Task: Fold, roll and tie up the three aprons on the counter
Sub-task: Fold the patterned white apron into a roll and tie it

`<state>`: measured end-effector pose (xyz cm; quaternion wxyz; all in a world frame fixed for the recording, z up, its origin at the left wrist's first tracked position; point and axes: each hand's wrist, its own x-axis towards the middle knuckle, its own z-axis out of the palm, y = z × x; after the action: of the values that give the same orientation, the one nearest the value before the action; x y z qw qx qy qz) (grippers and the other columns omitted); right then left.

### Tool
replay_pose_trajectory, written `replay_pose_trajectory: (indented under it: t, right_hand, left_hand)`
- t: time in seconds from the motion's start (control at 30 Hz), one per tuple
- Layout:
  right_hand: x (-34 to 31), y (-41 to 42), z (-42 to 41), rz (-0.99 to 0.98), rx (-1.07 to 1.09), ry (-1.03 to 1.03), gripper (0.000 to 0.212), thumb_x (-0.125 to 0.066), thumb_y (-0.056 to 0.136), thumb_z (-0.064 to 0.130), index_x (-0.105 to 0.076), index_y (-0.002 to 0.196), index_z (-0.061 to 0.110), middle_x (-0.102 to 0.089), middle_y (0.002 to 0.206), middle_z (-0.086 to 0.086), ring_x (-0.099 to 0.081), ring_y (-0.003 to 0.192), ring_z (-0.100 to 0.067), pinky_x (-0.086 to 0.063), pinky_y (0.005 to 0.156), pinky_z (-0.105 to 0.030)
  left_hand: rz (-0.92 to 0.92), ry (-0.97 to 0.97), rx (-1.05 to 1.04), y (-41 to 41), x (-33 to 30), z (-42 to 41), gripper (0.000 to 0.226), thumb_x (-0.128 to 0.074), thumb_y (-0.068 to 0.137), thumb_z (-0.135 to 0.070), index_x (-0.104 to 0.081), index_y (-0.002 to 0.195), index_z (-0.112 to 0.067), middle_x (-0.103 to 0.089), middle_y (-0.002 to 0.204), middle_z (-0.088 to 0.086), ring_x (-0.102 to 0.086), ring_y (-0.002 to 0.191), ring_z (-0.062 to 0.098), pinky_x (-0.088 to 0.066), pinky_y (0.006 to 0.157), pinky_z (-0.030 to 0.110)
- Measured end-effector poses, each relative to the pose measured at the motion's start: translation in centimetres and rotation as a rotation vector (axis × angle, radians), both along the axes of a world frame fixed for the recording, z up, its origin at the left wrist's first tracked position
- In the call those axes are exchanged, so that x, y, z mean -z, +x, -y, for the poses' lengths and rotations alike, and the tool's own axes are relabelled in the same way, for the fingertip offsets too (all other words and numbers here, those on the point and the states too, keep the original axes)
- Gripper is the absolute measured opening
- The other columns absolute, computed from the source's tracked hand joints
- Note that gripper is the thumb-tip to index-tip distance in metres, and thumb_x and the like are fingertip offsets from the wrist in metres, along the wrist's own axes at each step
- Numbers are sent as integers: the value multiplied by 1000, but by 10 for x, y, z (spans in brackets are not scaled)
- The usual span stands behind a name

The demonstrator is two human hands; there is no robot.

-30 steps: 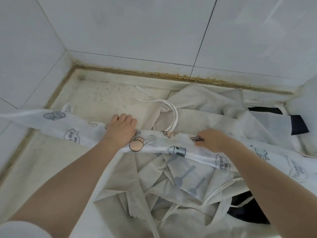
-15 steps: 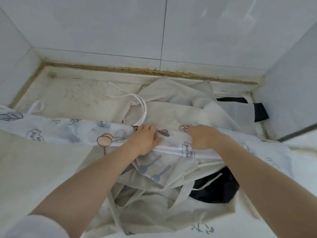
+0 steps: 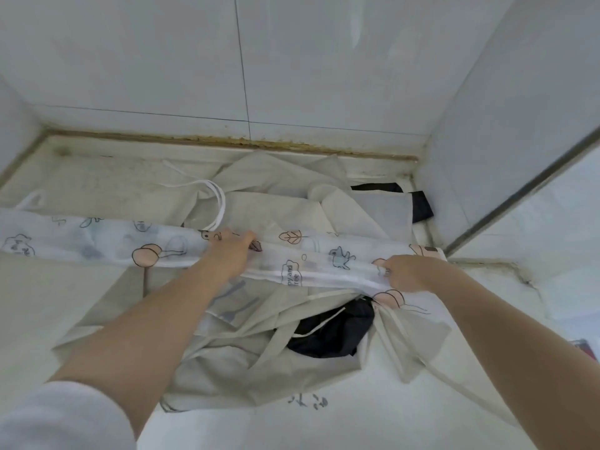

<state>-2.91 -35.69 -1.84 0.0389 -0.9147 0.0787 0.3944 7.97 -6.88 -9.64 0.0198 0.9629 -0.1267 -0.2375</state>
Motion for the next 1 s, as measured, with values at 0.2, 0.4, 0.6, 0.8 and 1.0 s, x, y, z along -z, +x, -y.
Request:
replay_pose_trajectory:
  t: [0.2,0.4,0.6,0.8,1.0]
  right_hand:
    - [2,-4,9,107,-83,-47,27,-38,92,18,-54,113,11,-57,118,-5,-53,108,-25,-36,78,-27]
    - [-3,13,11,232,-160,33,29,-45,85,13,-58,110,6,-55,118,-7,-53,106,-28,-40,90,-32]
    - [0,40,20,35,49,41,32,-40,90,-1,-35,61,12,-34,69,-2,-33,63,-15,-23,49,-21]
    - [-2,57,33,-29,222,80,19,-45,93,5,-48,111,3,-44,114,-17,-41,98,-26,-34,82,-27]
    - [30,45,65,176,414,40,48,-68,83,34,-58,118,2,-57,120,-14,-56,108,-30,-45,86,-33]
  left_hand:
    - [108,189,-53,-19,-14,45,49,-50,90,-20,-31,136,-14,-26,136,16,-35,124,34,-37,96,43]
    - [163,-112,280,-29,-5,66,50,-47,88,-2,-36,135,-12,-30,139,9,-43,112,32,-39,91,38]
    - [117,-146,219,-9,-5,69,24,-40,97,-13,-51,117,-3,-46,125,13,-52,108,31,-37,84,35]
    - [168,-27,160,0,-8,76,27,-36,96,-12,-50,119,-8,-53,121,13,-52,111,31,-39,86,35]
    - [176,-164,10,-1,11,79,29,-32,101,-28,-41,125,-14,-45,127,14,-53,106,37,-41,80,41]
